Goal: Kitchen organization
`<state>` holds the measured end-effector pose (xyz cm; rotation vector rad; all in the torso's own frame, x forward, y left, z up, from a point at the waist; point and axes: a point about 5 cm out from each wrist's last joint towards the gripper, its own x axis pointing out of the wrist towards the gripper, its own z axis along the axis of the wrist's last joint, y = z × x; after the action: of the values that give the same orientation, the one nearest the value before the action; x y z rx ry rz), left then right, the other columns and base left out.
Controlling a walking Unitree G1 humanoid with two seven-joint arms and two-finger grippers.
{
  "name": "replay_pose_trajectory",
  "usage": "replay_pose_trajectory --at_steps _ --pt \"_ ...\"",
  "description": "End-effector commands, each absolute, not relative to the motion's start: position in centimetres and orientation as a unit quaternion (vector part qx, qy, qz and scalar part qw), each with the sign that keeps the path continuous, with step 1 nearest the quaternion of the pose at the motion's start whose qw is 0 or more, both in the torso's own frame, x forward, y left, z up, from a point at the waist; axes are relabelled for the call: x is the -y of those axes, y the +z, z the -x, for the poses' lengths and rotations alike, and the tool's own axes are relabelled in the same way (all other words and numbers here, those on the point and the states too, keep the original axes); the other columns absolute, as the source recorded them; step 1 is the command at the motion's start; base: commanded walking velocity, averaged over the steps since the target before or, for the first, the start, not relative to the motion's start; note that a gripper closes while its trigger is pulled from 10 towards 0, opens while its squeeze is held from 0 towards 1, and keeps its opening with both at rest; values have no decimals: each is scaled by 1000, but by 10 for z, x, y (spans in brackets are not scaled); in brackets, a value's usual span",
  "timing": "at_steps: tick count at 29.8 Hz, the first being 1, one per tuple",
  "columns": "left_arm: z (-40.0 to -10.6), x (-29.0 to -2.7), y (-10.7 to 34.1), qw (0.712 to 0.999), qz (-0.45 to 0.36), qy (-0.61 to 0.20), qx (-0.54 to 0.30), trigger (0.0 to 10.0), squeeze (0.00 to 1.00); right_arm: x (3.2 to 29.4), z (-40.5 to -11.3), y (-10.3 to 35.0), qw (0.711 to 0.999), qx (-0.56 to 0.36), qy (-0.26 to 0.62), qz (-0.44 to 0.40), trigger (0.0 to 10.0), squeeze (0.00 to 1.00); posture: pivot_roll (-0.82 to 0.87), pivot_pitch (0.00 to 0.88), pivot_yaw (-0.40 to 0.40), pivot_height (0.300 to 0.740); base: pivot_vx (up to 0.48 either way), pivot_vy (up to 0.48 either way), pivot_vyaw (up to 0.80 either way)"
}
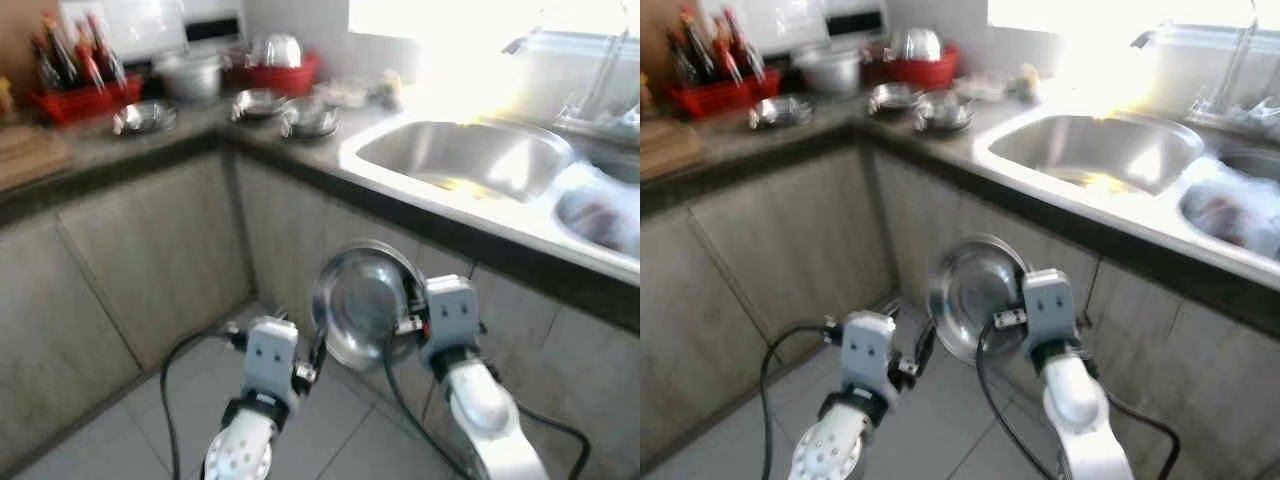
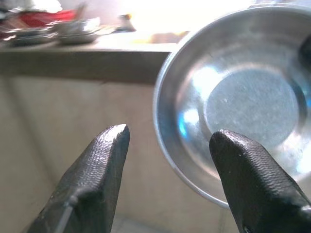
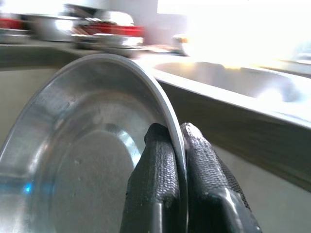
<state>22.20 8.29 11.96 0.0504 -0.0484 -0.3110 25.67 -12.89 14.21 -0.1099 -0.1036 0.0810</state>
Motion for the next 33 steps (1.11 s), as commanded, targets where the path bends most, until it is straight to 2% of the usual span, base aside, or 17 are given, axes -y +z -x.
replay_pose_trajectory --at_steps 1,5,33 --pt "-223 -86 120 988 -25 -152 19 10000 0 122 -258 150 995 71 50 48 10000 0 25 42 -10 740 0 0 0" --pt "-223 -86 120 988 -25 -152 18 10000 0 121 -258 149 995 68 46 48 10000 0 27 47 -9 740 0 0 0" --pt "-224 -87 120 988 -26 -152 16 10000 0 122 -257 147 997 57 34 33 10000 0 26 55 -3 740 0 311 0"
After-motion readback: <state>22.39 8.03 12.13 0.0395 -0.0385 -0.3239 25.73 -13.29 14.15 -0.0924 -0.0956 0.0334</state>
